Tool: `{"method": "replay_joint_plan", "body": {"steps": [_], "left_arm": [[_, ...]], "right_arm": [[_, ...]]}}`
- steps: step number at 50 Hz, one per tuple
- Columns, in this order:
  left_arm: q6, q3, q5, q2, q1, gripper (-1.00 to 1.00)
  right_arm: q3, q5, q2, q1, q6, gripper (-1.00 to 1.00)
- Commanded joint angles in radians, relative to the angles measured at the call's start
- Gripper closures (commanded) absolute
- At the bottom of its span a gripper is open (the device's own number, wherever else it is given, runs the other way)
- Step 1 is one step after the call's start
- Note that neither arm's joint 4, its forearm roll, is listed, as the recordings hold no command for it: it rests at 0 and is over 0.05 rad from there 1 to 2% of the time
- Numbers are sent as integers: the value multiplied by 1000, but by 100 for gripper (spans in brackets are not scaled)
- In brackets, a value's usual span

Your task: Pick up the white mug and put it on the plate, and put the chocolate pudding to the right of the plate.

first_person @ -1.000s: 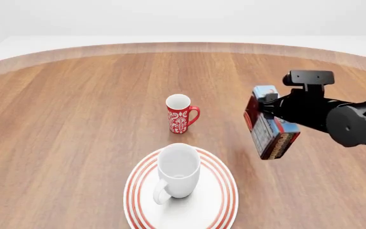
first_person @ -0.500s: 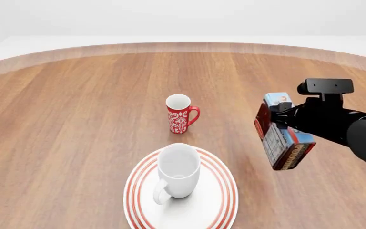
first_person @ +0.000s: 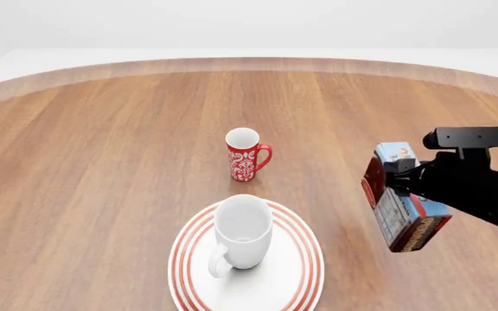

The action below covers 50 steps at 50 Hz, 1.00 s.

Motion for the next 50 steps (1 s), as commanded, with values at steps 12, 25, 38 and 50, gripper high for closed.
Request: {"method": "replay_joint_plan", "body": {"steps": [12, 25, 38, 50], "left_arm": [[2, 0, -2, 3, 1, -100], [2, 0, -6, 7, 1, -100], [3, 0, -3, 4, 1, -100], [4, 0, -1, 3, 2, -100]], "right_arm": [[87, 25, -87, -47, -18, 100], [124, 19, -98, -71, -24, 100], [157, -24, -70, -84, -25, 100], [178, -63, -36, -87, -24, 100]]}}
